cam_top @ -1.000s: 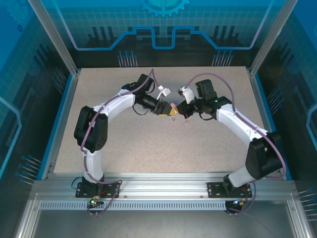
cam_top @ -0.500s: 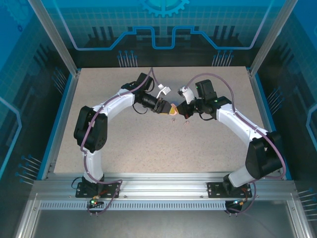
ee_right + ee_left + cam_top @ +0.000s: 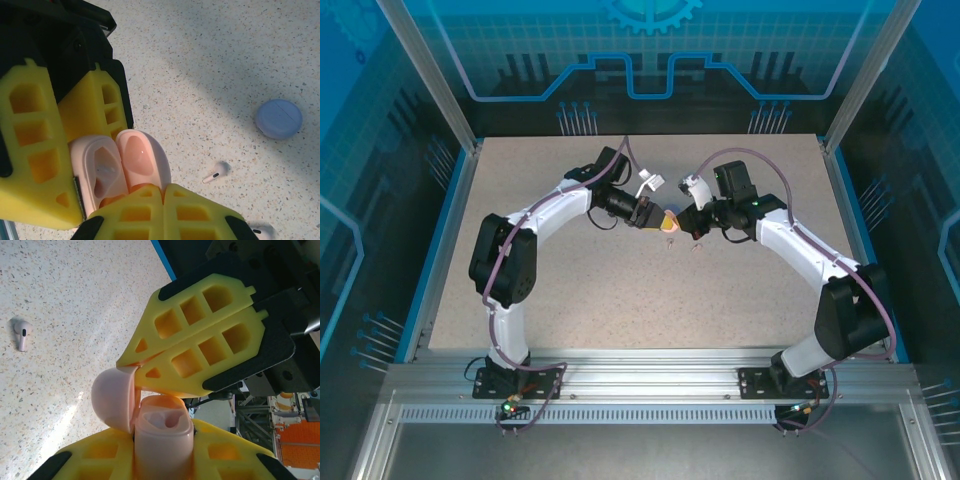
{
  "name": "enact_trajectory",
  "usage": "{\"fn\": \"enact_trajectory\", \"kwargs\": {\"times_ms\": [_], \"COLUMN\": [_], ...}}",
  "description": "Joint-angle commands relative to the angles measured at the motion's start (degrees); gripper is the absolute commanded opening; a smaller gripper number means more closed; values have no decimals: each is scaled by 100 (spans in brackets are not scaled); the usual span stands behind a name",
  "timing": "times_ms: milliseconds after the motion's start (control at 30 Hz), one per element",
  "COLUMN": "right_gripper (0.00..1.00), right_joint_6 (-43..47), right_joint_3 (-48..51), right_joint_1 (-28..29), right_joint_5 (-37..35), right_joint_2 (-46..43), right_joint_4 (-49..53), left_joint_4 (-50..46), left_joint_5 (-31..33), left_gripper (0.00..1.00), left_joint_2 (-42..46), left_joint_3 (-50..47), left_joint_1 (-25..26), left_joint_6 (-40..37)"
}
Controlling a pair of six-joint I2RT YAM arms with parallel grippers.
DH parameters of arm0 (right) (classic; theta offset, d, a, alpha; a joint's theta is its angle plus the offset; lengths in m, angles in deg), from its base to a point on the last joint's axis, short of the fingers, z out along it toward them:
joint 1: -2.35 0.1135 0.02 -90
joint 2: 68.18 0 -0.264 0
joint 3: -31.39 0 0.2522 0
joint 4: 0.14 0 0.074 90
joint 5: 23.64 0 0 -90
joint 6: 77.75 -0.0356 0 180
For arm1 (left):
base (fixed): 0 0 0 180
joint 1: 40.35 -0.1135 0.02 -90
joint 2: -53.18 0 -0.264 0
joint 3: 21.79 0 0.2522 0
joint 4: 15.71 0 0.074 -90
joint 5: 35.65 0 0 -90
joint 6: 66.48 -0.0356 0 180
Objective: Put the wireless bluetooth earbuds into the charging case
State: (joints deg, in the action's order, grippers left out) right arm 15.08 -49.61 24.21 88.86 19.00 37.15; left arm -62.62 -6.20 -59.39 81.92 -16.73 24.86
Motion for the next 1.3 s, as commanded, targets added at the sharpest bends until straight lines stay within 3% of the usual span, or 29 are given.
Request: {"fn": "enact_trajectory", "kwargs": {"times_ms": [0,67,133,233,367,533,767,900,1267], "right_gripper": [0,8,25,40,48,63,64,64,62], "right_joint_6": [-102,-195,-301,-422,-613,-1235,-2456,-3048,-3980], "right_joint_3": [-231,-275,-339,-433,-509,-517,-263,-232,-1077], "right_joint_1": [81,73,22,-97,-299,-548,-478,-229,405], "right_joint_5": [-12,-91,-124,-11,241,138,-426,-1046,-2109], "right_joint_2": [23,-5,-58,-189,-451,-736,-671,-307,1383], "right_joint_4": [-24,-15,10,92,240,544,807,1000,1647], "left_joint_4": [-138,-116,111,553,1509,3768,6723,8229,9059], "left_joint_5": [-220,-175,-88,143,425,1060,2925,3891,4502], "left_gripper": [2,0,0,0,0,0,0,0,0], "left_joint_2": [56,92,208,455,917,1700,2531,2761,3441], "left_joint_3": [86,46,-104,-430,-1128,-2579,-4438,-5182,-5572], "left_joint_1": [-68,-87,-108,-156,-275,-436,-428,-315,6], "left_joint_6": [-124,-136,-86,58,323,1159,1544,1350,318]}}
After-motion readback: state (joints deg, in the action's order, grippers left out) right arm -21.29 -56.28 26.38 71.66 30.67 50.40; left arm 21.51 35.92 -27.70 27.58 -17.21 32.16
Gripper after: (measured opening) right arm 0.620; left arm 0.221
